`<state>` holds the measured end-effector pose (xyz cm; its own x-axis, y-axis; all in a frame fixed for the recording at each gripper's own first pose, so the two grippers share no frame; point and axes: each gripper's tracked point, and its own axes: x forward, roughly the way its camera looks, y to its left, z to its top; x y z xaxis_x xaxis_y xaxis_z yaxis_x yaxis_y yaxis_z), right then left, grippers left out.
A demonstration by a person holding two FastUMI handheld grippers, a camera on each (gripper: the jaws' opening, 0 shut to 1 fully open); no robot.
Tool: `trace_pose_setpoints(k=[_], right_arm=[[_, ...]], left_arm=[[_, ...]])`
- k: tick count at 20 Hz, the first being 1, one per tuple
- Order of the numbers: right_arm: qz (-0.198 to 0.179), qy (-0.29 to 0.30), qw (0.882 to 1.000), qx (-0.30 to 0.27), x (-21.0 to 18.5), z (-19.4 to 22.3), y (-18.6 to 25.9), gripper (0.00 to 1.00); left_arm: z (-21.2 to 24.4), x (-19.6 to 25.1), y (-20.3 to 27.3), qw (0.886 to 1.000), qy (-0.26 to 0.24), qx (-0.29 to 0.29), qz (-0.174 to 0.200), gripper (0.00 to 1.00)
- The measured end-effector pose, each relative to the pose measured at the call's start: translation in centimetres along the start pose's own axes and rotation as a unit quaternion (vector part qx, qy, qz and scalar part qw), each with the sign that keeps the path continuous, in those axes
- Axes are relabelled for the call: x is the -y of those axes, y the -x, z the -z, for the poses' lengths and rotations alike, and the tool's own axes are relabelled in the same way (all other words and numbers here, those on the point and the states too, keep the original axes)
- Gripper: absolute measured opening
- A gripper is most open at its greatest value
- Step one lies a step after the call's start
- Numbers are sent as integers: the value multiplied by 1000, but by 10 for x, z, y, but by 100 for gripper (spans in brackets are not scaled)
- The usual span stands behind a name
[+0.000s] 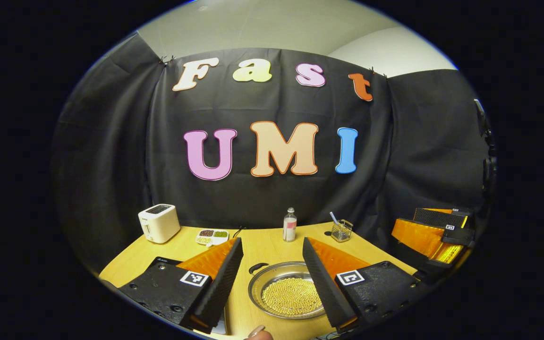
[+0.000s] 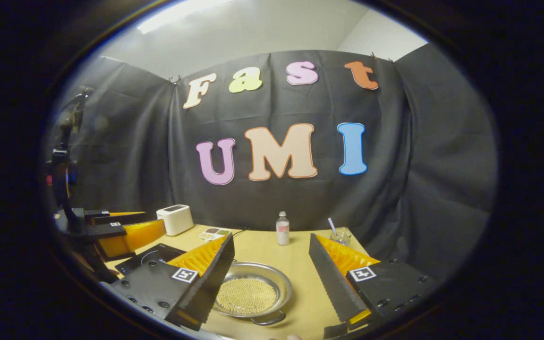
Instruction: First push the handle of the pot to place it horizontally, then grasp the pot with both hands and set it on the induction cooktop.
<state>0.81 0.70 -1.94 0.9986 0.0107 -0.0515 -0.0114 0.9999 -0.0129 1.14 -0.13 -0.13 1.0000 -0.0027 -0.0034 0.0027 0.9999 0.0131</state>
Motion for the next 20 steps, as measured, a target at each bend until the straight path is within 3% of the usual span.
trace_pose_setpoints(k=[14, 17, 18, 19, 20], right_arm=[[0, -4, 1000, -10, -5, 8, 3, 97], [3, -1, 1000, -10, -6, 8, 6, 70], [4, -1, 1000, -13, -6, 10, 6, 78], [1, -2, 1000, -17, -9, 12, 7, 78], [7, -1, 1000, -17, -5, 12, 8, 59]], left_arm=[[0, -12, 1, 1000, 1, 2, -10, 83], [-1, -14, 3, 1000, 2, 2, -10, 83], [0, -14, 4, 1000, 1, 2, -10, 83], [0, -14, 4, 1000, 1, 2, -9, 83], [-1, -14, 4, 1000, 1, 3, -9, 83]])
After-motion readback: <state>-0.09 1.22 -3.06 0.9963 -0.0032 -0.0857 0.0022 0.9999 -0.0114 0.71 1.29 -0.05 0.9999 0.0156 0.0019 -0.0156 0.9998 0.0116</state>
